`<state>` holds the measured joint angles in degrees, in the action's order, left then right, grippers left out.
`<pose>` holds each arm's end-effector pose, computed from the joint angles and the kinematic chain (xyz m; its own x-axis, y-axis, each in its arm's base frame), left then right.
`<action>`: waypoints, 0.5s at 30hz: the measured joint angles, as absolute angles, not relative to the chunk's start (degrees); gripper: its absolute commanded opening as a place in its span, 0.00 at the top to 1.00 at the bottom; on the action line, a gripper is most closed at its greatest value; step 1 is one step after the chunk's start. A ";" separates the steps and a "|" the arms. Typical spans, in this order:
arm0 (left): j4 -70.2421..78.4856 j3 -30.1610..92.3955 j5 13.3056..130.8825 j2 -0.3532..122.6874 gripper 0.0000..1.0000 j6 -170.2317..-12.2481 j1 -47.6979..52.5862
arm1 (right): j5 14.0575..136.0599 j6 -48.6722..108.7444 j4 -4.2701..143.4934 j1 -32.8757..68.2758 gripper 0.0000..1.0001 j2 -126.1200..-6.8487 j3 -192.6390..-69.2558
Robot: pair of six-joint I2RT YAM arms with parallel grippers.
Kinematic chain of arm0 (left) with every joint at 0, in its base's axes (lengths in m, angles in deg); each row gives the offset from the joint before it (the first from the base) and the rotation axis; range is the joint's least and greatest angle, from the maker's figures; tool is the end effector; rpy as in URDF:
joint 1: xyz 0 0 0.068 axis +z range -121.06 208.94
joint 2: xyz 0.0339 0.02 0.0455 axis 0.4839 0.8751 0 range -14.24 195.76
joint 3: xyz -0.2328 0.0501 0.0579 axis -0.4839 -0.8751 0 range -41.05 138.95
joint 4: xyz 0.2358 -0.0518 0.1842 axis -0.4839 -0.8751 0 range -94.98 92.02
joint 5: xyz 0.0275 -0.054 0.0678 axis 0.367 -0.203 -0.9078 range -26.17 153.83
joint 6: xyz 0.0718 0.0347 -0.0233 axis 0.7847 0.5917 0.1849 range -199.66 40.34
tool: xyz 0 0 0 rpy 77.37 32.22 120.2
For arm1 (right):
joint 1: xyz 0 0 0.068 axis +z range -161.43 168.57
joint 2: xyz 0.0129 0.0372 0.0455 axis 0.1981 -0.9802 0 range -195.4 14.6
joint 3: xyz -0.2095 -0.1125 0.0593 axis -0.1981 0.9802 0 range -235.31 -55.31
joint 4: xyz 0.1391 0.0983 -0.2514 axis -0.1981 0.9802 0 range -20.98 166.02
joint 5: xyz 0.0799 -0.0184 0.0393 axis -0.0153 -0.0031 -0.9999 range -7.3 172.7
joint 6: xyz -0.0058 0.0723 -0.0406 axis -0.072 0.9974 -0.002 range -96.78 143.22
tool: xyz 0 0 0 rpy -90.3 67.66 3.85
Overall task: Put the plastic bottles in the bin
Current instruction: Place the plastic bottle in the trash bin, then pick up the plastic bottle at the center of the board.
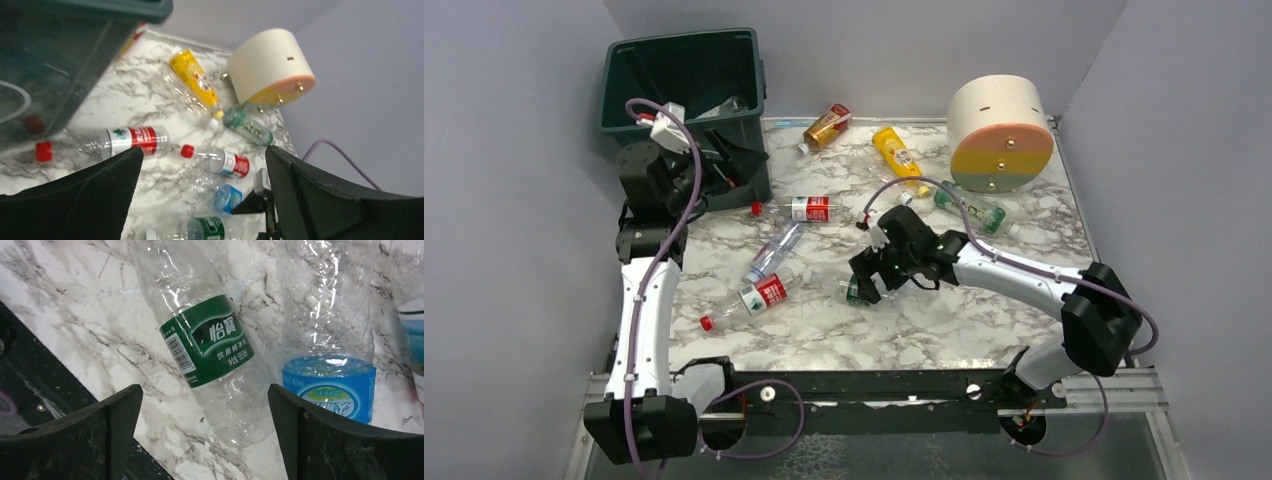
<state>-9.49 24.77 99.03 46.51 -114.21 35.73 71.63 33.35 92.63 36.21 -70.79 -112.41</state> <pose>0.3234 -0.0037 0.3892 -0.3593 -0.5095 -0.7819 0.3258 0.7166 -0.6167 0.2419 0.2859 0.1492 -0.6635 -0.4716 -0.5808 -0.6992 0.6670 0.2572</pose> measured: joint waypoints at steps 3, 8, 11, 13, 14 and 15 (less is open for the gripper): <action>-10.50 21.64 98.99 45.29 0.01 -114.16 33.22 | 75.83 31.91 92.55 38.22 0.02 -72.47 -113.44; -11.00 19.35 98.90 44.13 0.01 -114.01 30.24 | 80.50 29.96 92.41 41.19 0.03 -75.68 -114.01; -11.00 19.31 98.71 44.02 0.01 -113.62 29.63 | 81.51 29.48 92.39 42.00 0.03 -76.78 -114.01; -11.00 19.31 98.66 44.02 0.01 -113.29 29.54 | 81.95 29.29 92.37 42.29 0.03 -77.19 -114.01; -11.02 19.31 98.55 44.02 0.01 -113.22 29.54 | 82.08 29.20 92.35 42.37 0.03 -77.39 -114.01; -11.02 19.31 98.47 44.00 0.01 -113.13 29.54 | 82.16 29.18 92.35 42.51 0.03 -77.63 -114.01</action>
